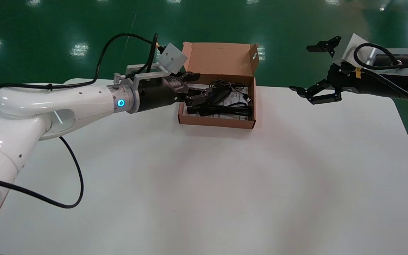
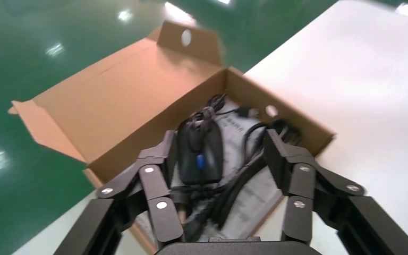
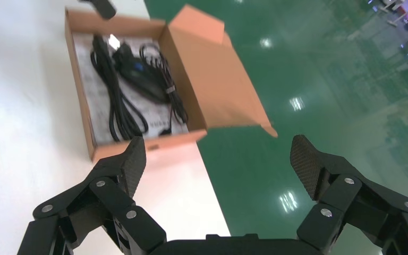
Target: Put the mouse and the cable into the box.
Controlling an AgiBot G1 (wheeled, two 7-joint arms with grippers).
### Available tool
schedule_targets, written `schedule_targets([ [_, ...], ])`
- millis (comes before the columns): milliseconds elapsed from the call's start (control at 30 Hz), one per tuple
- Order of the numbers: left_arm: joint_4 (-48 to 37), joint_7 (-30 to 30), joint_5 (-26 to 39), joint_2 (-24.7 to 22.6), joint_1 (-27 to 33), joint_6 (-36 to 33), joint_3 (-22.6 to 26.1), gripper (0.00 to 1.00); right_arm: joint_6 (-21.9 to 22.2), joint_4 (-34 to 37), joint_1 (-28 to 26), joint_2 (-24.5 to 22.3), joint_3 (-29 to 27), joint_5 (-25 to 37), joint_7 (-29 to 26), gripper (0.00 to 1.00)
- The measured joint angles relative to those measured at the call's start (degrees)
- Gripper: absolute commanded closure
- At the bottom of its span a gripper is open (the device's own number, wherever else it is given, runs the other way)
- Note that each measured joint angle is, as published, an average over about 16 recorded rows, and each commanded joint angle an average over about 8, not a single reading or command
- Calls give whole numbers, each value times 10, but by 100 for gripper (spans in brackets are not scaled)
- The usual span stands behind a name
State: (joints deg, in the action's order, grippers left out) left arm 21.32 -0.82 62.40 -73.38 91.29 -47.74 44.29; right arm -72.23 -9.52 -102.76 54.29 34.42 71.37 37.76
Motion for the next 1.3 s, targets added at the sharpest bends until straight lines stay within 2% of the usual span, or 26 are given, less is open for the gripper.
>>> schedule_targets([
  [1300, 382, -73, -150, 281, -217, -278, -207, 0, -100, -475, 305, -143, -136, -219, -359, 0],
])
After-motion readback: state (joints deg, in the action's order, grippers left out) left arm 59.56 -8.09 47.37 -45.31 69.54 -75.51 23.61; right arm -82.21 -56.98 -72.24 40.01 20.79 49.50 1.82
